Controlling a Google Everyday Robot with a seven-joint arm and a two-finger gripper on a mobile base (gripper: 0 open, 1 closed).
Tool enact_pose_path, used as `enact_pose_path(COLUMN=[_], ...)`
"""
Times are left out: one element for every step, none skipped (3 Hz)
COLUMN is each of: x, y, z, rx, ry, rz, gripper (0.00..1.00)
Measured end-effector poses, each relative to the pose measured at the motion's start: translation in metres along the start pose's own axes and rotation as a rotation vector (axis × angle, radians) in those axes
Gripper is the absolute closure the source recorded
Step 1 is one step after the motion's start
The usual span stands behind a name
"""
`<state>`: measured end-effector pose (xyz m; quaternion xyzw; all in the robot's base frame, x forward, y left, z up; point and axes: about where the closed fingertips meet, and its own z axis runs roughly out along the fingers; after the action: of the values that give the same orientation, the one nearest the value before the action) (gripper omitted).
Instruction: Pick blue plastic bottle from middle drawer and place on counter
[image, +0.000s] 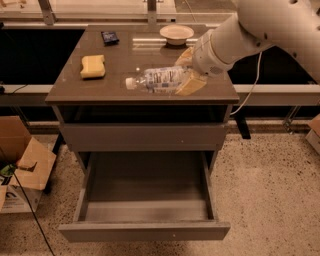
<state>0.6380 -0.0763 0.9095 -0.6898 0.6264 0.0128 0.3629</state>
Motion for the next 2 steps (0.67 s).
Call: enact_pose_path(x=[0.027,0.059], y=[-0.012,-0.040], z=[0.035,0.057], rx=[-0.017,0.006], ry=[0.059,0.093], rz=[0.046,0.117], gripper=[1.00,1.00])
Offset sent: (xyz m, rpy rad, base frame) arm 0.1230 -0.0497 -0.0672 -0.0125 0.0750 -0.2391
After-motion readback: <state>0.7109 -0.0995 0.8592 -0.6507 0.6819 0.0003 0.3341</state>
